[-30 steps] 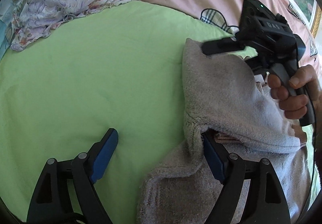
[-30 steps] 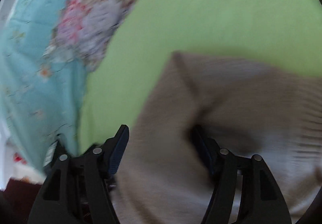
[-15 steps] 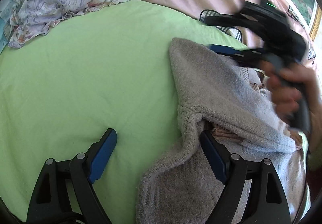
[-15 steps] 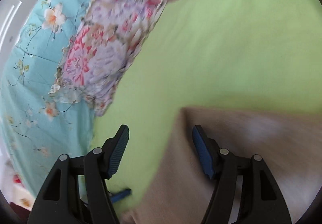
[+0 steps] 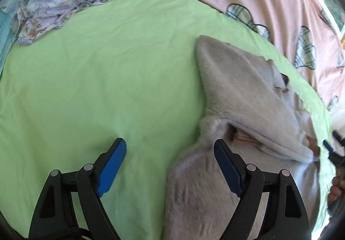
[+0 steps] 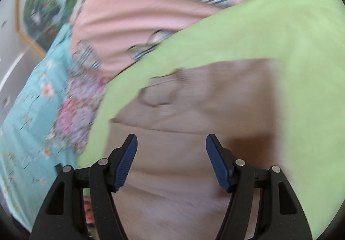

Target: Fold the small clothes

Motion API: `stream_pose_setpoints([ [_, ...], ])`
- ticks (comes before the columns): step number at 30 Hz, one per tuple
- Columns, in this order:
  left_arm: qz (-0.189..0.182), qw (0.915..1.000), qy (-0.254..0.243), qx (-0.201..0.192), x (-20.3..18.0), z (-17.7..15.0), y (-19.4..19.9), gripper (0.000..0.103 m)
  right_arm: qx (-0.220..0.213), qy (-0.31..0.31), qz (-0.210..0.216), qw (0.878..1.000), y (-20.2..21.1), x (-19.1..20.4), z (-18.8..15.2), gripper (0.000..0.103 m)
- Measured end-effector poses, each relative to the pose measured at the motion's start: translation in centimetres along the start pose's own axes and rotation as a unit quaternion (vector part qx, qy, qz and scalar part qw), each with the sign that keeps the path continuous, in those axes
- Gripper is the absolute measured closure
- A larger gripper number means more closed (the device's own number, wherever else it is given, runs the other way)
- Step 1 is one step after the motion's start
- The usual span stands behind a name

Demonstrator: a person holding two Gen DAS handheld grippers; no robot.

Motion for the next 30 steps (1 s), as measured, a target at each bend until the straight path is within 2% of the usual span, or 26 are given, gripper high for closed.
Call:
stream_pose_setpoints([
  [2,-0.025,0.9997,0.002,-0.002,-0.3,0.5,0.5,0.019,-0.004,-0.006,-0.019,1.000,0.8,-1.5,-0.6,0.036],
  [6,-0.052,0.9986,0.008,-0.003,-0.6,2.9,0.1,0.019,-0.021,0.003,-0.050,0.999,1.1,-2.4,-1.2,0.036],
  [8,-0.040,0.9991,0.004,0.014,-0.6,4.4,-1.6,0.019,-0.016,0.018,-0.076,0.997,0.5,-2.5,-1.2,0.036],
  [10,-0.035,0.9983,0.003,0.047,-0.6,5.3,-4.0,0.019,-0.002,0.028,-0.085,0.996,-0.6,-2.6,-1.2,0.039],
  [12,-0.019,0.9982,-0.009,0.055,-1.1,5.7,-5.1,0.020,0.012,0.035,-0.087,0.995,-1.5,-2.8,-1.3,0.052],
  [13,-0.007,0.9985,-0.025,0.047,-1.8,5.8,-5.1,0.028,0.025,0.043,-0.097,0.994,-2.2,-2.7,-1.3,0.070],
  [14,0.001,0.9981,-0.045,0.043,-2.5,5.7,-5.1,0.041,0.032,0.052,-0.105,0.993,-2.5,-2.6,-1.3,0.091],
  [15,0.004,0.9970,-0.064,0.044,-3.2,5.5,-5.2,0.072,0.033,0.057,-0.108,0.992,-2.4,-2.5,-1.3,0.095],
  [16,0.000,0.9961,-0.076,0.044,-3.9,5.4,-5.1,0.086,0.021,0.065,-0.106,0.992,-2.0,-2.1,-1.1,0.095],
  [17,0.007,0.9960,-0.082,0.037,-4.3,5.3,-4.9,0.086,-0.003,0.072,-0.099,0.992,-1.2,-1.6,-0.8,0.095],
  [19,0.061,0.9929,-0.099,0.023,-4.7,5.2,-5.0,0.087,-0.036,0.068,-0.105,0.992,0.0,-1.4,-0.3,0.095],
  [21,0.124,0.9859,-0.109,0.026,-4.4,5.0,-5.7,0.092,-0.034,0.050,-0.127,0.990,-0.5,-2.6,-0.2,0.095],
  [23,0.110,0.9887,-0.097,0.029,-3.8,4.8,-5.2,0.092,0.000,0.036,-0.161,0.986,-1.8,-4.1,-0.7,0.095],
  [25,0.079,0.9927,-0.084,0.036,-3.3,4.4,-3.6,0.088,0.017,0.028,-0.157,0.987,-1.8,-4.4,-1.6,0.094],
  [27,0.061,0.9943,-0.082,0.029,-2.8,3.3,-1.5,0.085,0.007,0.033,-0.141,0.989,-0.2,-3.7,-2.5,0.085],
  [29,0.048,0.9948,-0.086,0.026,-2.3,1.5,0.7,0.077,-0.012,0.045,-0.131,0.990,2.0,-2.6,-3.7,0.057],
  [30,0.042,0.9950,-0.087,0.025,-2.2,0.6,1.6,0.073,-0.024,0.052,-0.123,0.991,3.4,-2.0,-4.6,0.054],
])
Point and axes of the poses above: each gripper's, at about its wrist camera, not at the fingertips, and y roughly against the way its jaws point, x to its left, z to its top, the point moved 3 cm from there along -y, roughly the way its jaws point, and after that the axes turned 3 degrees about -y, right-handed, at the moved point
